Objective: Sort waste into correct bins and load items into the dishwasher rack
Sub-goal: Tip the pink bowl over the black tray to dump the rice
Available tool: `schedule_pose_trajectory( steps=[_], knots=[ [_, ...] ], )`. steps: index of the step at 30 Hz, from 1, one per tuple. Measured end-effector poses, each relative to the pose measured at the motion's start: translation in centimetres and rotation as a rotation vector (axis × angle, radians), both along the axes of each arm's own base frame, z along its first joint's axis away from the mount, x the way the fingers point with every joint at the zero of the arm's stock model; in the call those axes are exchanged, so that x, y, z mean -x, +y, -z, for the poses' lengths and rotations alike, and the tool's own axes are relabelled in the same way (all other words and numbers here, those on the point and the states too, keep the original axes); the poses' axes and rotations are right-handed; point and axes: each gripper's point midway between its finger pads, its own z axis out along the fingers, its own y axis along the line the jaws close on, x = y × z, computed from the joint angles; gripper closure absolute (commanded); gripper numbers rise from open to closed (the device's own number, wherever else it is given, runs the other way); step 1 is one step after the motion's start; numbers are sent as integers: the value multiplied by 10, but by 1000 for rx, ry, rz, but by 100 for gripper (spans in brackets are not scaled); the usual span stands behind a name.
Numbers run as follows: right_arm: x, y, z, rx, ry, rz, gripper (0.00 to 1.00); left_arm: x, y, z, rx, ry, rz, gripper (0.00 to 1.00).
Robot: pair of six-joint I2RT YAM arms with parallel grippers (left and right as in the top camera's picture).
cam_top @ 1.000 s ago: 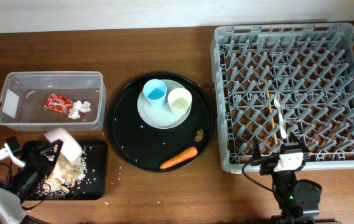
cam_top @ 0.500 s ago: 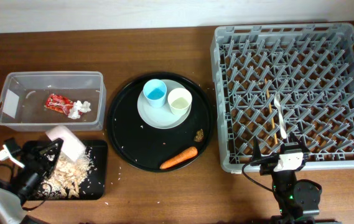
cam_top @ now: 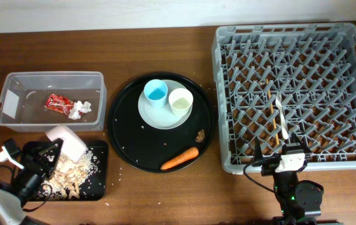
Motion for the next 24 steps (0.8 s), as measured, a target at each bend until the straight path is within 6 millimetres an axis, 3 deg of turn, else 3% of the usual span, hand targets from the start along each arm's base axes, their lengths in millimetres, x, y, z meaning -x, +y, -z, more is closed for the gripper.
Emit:
schedule_pose_trajectory(
  steps=[19,22,24],
  knots=[
    [0,0,0,0,0,0,1,-1,2,-12,-1,-83,2,100],
    [0,0,0,-1,0,0,1,0,1,-12,8,-76,1,100],
    [0,0,0,0,0,0,1,-3,8,0,-63,-37,-9,100]
  ],
)
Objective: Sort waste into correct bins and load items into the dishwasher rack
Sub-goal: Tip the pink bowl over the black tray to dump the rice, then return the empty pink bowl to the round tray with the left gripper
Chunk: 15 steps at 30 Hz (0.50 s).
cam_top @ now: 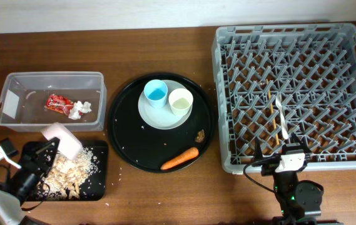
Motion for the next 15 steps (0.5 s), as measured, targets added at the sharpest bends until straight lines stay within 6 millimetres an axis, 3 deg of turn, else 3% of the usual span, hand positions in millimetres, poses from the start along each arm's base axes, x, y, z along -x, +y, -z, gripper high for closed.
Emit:
schedule_pose_trajectory(
  steps=[10,12,15],
  knots=[
    [0,0,0,-1,0,0,1,-1,1,-10,-24,-88,11,100],
    [0,0,0,0,0,0,1,-2,7,-12,-19,-93,-1,100],
    [0,0,0,0,0,0,1,9,33,-11,51,-53,-108,100]
  ],
)
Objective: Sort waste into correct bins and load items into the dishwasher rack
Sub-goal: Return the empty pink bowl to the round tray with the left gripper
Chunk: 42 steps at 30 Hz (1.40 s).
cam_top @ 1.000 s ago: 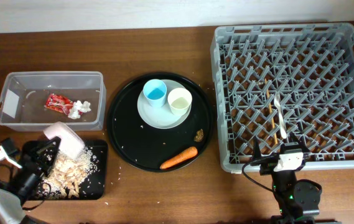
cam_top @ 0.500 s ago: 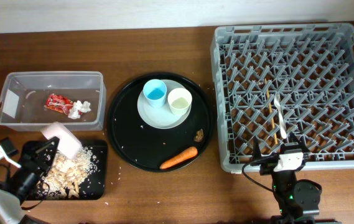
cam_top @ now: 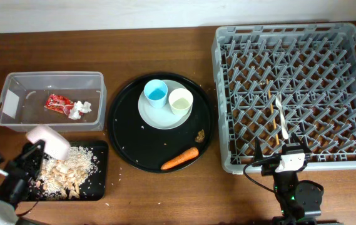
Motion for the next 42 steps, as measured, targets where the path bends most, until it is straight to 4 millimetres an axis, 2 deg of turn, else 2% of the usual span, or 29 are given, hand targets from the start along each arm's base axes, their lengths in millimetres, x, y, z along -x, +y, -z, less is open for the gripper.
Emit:
schedule_pose_trajectory(
  steps=[3,13,17,20,21,24,26,27,28,30,31,32,35,36,40,42],
  knots=[
    [0,0,0,0,0,0,1,6,1,1,68,27,-26,100],
    [0,0,0,0,0,0,1,5,3,1,35,12,-26,100],
    [0,0,0,0,0,0,2,4,6,17,25,119,-47,100],
    [0,0,0,0,0,0,1,-6,7,15,3,192,-24,100],
    [0,0,0,0,0,0,1,-15,0,6,-16,200,11,100],
    [0,0,0,0,0,0,1,-35,-28,-28,-158,232,83,100],
    [0,0,0,0,0,0,1,-44,-59,-46,-276,251,126,100],
    [0,0,0,0,0,0,1,-45,-71,-50,-324,257,138,100],
    [0,0,0,0,0,0,1,-44,-101,-56,-407,257,182,100],
    [0,0,0,0,0,0,1,-44,-115,-54,-492,284,176,100],
    [0,0,0,0,0,0,1,-42,-145,-53,-563,282,238,100],
    [0,0,0,0,0,0,2,-41,-160,-49,-630,292,256,100],
    [0,0,0,1,0,-1,1,-42,-189,-33,-774,328,302,100],
    [0,0,0,0,0,0,1,-42,-207,-21,-837,349,348,100],
    [0,0,0,0,0,0,1,-50,-241,26,-1000,448,430,100],
    [0,0,0,0,0,0,1,-51,-263,64,-1064,524,519,100]
  ],
)
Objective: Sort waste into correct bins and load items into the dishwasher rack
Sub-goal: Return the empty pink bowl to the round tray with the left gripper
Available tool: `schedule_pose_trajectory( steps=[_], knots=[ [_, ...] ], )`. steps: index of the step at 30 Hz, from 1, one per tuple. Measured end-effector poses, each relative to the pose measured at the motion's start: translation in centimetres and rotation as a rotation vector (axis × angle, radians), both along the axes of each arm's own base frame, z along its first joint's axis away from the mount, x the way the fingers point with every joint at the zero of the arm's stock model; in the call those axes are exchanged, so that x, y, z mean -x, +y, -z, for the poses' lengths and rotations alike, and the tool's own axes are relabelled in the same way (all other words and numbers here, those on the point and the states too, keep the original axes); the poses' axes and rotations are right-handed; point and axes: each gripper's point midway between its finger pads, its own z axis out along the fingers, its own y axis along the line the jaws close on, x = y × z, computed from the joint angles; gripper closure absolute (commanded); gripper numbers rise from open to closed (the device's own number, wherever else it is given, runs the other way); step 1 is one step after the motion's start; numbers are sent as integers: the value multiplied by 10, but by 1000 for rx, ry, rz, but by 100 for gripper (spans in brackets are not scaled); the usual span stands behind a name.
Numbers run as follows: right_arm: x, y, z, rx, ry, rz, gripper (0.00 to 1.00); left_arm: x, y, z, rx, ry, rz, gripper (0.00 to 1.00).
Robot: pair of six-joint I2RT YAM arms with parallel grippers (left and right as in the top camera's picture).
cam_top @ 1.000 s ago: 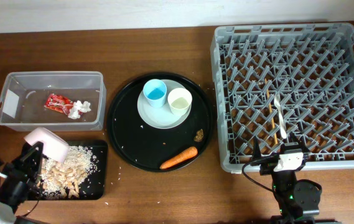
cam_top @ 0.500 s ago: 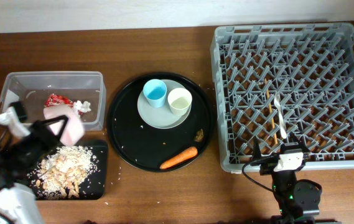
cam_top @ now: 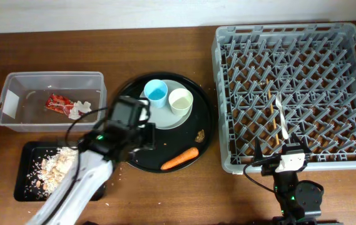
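My left arm reaches from the lower left over the round black tray (cam_top: 206,128). The left gripper (cam_top: 144,136) hangs above the tray's left part, and its jaws are hidden by the wrist. No pink bowl shows. On the tray sits a white plate (cam_top: 170,117) carrying a blue cup (cam_top: 156,92) and a cream cup (cam_top: 181,100). A carrot (cam_top: 179,159) and a brown scrap (cam_top: 199,134) lie beside it. My right gripper (cam_top: 278,150) rests open at the front edge of the grey dishwasher rack (cam_top: 296,62).
The rack holds a white fork (cam_top: 281,115) and a wooden chopstick (cam_top: 269,119). A clear bin (cam_top: 15,84) at the left contains a red wrapper (cam_top: 57,103) and crumpled tissue (cam_top: 79,108). A black rectangular tray (cam_top: 22,187) below it holds food scraps (cam_top: 55,167).
My left arm has moved from the black rectangular tray at the lower left to above the round tray. The pink bowl it held has gone from sight. The right arm has not moved.
My left gripper held a pink bowl tipped over the black rectangular tray, with food scraps spilled beneath it. In the following moments the bowl sat further left and higher over the scraps. Now the arm is above the round tray and the bowl is hidden.
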Motion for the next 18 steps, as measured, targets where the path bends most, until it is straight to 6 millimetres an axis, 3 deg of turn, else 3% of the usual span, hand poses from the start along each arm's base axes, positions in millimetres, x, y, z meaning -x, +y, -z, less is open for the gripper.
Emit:
schedule_pose_trajectory(
  steps=[3,5,8,9,10,12,16,18],
  knots=[
    [0,0,0,1,0,0,1,5,-10,51,-83,138,37,100],
    [0,0,0,0,0,0,2,7,-9,73,-117,201,36,100],
    [0,0,0,0,0,0,1,4,-8,81,-138,211,34,99],
    [0,0,0,0,0,0,1,4,-7,82,-147,209,30,84],
    [0,0,0,0,0,0,1,3,-6,82,-151,207,28,75],
    [0,0,0,0,0,0,1,3,-6,84,-156,212,24,72],
    [0,0,0,0,0,0,1,4,-5,87,-159,221,20,51],
    [0,0,0,0,0,0,1,3,-5,85,-161,217,21,49]
  ],
)
